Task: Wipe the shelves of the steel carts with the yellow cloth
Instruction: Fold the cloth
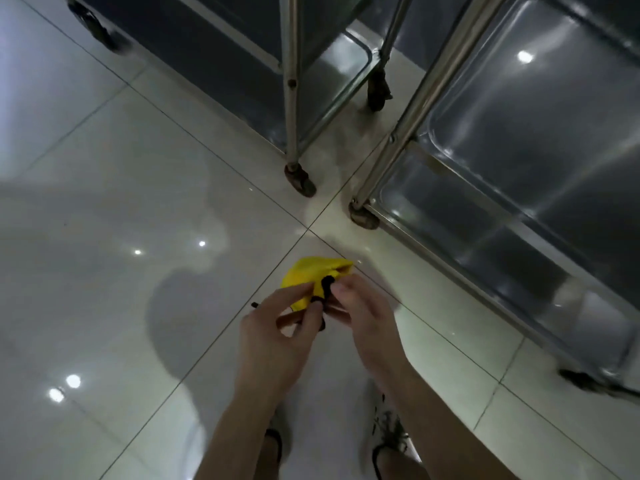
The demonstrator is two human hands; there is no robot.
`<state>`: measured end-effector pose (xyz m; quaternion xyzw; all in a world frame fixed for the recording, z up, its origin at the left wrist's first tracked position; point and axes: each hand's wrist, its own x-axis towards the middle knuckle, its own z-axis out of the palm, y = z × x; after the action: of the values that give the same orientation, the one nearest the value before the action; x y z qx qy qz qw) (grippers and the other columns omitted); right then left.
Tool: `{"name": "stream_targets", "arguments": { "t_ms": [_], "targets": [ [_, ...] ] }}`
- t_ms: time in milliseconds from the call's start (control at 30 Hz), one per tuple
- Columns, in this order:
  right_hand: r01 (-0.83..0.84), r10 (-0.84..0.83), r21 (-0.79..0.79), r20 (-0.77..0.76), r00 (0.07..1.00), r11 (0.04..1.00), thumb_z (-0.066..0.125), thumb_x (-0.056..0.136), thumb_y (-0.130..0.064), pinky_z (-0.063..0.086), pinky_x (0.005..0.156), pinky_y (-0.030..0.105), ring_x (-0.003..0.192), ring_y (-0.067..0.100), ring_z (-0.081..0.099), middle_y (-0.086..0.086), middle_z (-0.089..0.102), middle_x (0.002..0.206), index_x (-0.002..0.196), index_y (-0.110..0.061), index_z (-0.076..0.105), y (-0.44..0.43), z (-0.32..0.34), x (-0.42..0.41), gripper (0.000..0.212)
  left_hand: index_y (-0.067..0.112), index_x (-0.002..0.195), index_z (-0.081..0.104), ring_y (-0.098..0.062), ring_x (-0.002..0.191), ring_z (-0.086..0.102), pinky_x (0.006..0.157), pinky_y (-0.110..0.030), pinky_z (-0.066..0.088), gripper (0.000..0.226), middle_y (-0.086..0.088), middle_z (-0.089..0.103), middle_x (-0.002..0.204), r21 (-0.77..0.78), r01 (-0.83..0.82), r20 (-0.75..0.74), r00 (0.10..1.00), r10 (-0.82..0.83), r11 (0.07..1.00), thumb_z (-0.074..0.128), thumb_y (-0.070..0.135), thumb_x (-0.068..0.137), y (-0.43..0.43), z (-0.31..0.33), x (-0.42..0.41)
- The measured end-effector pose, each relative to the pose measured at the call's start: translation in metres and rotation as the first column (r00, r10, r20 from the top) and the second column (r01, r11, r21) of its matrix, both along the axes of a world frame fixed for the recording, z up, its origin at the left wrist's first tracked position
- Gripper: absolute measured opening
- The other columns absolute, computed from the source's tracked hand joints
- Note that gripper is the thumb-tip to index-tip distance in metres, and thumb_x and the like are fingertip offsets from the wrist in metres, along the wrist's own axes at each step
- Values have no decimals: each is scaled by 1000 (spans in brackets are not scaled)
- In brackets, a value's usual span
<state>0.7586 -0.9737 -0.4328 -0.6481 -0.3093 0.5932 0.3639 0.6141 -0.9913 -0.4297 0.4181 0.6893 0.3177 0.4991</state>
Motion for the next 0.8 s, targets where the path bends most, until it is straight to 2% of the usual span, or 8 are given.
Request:
{"name": "stream_targets", "arguments": {
  "t_ms": [100, 233, 333, 433, 533, 600, 733, 800],
  "targets": [
    [4, -1, -48, 76, 997, 999, 72, 100, -34, 64, 72, 34, 85, 33, 76, 8, 73, 82, 81, -13, 68, 10, 70, -23, 29, 27, 110, 84, -2, 84, 79, 78, -16, 61, 26, 17, 80, 104, 91, -7, -56, 998, 12, 996, 85, 10, 90, 4, 73, -18],
    [-194, 186, 19, 217, 958, 981, 66, 98, -21, 62, 80, 53, 80, 33, 72, 6, 70, 83, 80, -16, 67, 31, 169, -50, 19, 43, 91, 77, 7, 77, 75, 69, -4, 51, 38, 30, 77, 84, 90, -41, -113, 992, 51, 995, 75, 5, 96, 22, 174, -58],
    [-399, 320, 127, 405, 857, 908, 60, 94, -33, 44, 62, 26, 64, 11, 57, -13, 59, 69, 73, -33, 58, 51, 249, -60, 21, 47, 89, 74, 4, 80, 76, 74, -12, 57, 39, 29, 77, 82, 133, -99, -137, 984, 118, 986, 74, 9, 98, 42, 244, -100],
    [-551, 365, 209, 556, 747, 808, 58, 96, -39, 40, 62, 20, 70, 5, 58, -21, 59, 74, 78, -43, 53, 64, 322, -81, 19, 45, 90, 76, -5, 76, 77, 75, -31, 64, 33, 20, 79, 79, 195, -89, -122, 986, 114, 977, 74, 14, 99, 61, 309, -127],
    [-654, 421, 245, 595, 684, 716, 59, 102, -31, 54, 75, 42, 82, 14, 64, -12, 66, 85, 94, -31, 65, 72, 376, -111, 10, 38, 96, 82, -8, 75, 77, 71, -34, 62, 20, 14, 79, 79, 264, 11, -118, 993, 21, 964, 68, 23, 93, 76, 366, -135],
    [-679, 430, 265, 605, 670, 685, 54, 104, -23, 53, 79, 49, 88, 22, 64, -2, 69, 91, 99, -21, 67, 78, 405, -125, 15, 39, 107, 83, -5, 83, 78, 78, -28, 62, 33, 17, 81, 88, 287, 75, -99, 994, -48, 955, 64, 24, 85, 84, 399, -145],
    [-647, 418, 368, 534, 735, 668, 48, 97, 3, 54, 90, 26, 103, 7, 67, -12, 71, 107, 112, -15, 75, 86, 442, -133, 36, 31, 120, 78, -9, 96, 77, 88, -24, 61, 44, 10, 82, 102, 370, 205, -111, 978, -176, 906, 78, 8, 84, 97, 438, -171],
    [-643, 363, 375, 590, 721, 668, 56, 99, -4, 52, 86, 23, 101, -1, 63, -21, 64, 111, 121, -23, 73, 90, 451, -133, 34, 24, 127, 73, -9, 100, 76, 92, -27, 61, 46, 8, 81, 109, 389, 235, -168, 969, -182, 891, 77, -2, 89, 110, 453, -177]
  ]
}}
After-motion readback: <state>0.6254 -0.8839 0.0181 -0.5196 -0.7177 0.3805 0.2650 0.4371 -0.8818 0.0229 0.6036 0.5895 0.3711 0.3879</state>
